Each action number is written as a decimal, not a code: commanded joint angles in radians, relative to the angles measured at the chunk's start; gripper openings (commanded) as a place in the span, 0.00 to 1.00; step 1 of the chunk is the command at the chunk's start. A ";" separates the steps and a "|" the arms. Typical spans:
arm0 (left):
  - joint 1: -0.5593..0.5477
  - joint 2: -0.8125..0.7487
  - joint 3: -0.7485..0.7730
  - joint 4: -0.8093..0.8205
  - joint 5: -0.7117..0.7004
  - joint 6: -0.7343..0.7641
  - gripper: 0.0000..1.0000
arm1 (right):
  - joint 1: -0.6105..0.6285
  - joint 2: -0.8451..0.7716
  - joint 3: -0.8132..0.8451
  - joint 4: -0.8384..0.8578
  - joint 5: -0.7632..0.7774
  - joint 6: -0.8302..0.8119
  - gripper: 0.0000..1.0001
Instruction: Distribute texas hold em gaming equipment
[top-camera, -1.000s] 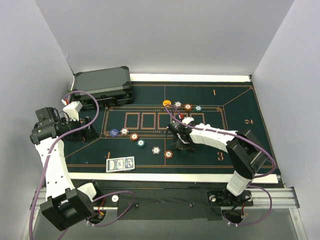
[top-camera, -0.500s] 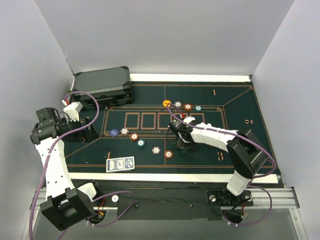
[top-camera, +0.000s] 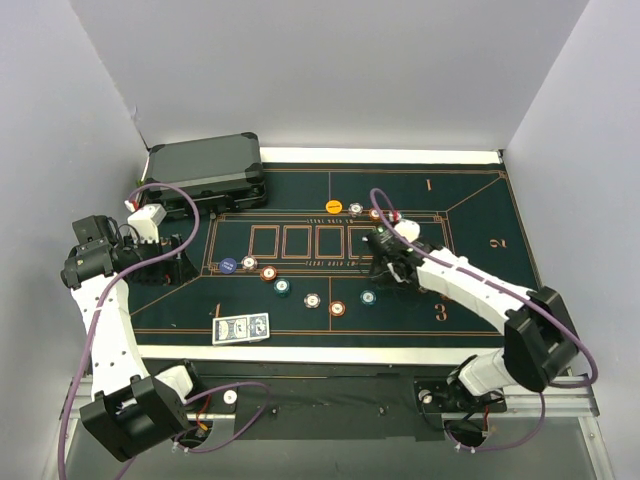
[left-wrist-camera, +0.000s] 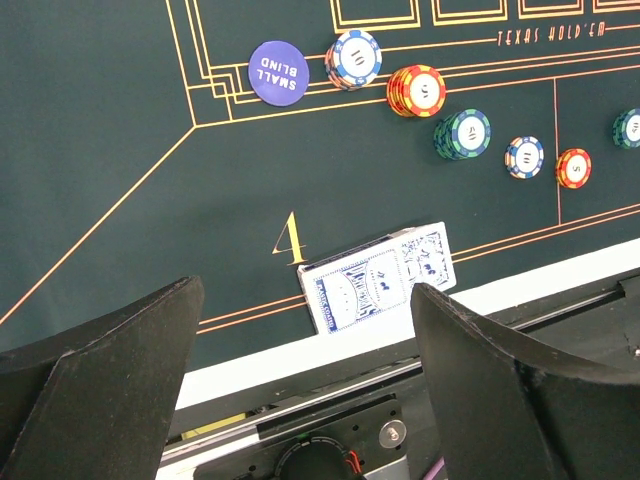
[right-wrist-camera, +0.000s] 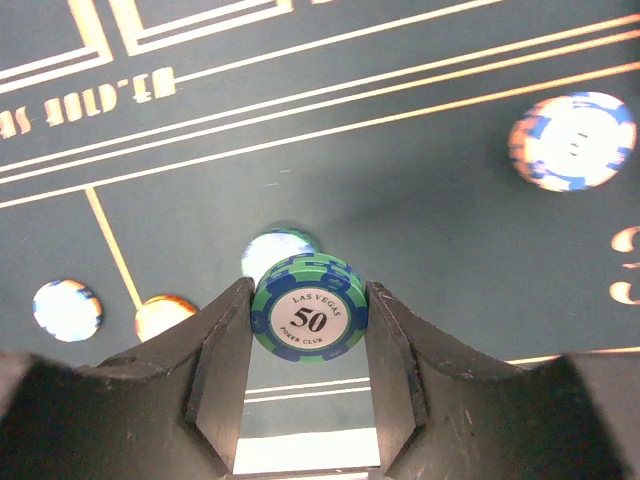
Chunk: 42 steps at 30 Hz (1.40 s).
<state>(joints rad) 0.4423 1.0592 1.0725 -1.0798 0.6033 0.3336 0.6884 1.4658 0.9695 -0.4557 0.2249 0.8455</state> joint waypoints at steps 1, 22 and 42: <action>0.007 -0.002 0.009 0.020 0.003 0.048 0.96 | -0.081 -0.110 -0.095 -0.092 0.048 0.044 0.29; -0.183 0.055 -0.040 -0.023 0.032 0.324 0.96 | -0.262 -0.173 -0.338 -0.006 0.027 0.119 0.62; -0.566 0.102 -0.255 0.001 0.038 0.786 0.96 | -0.260 -0.452 -0.229 -0.064 -0.197 0.021 0.79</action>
<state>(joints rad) -0.0967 1.1404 0.8474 -1.0481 0.6006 0.9695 0.4316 1.0443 0.6945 -0.4725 0.0864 0.9054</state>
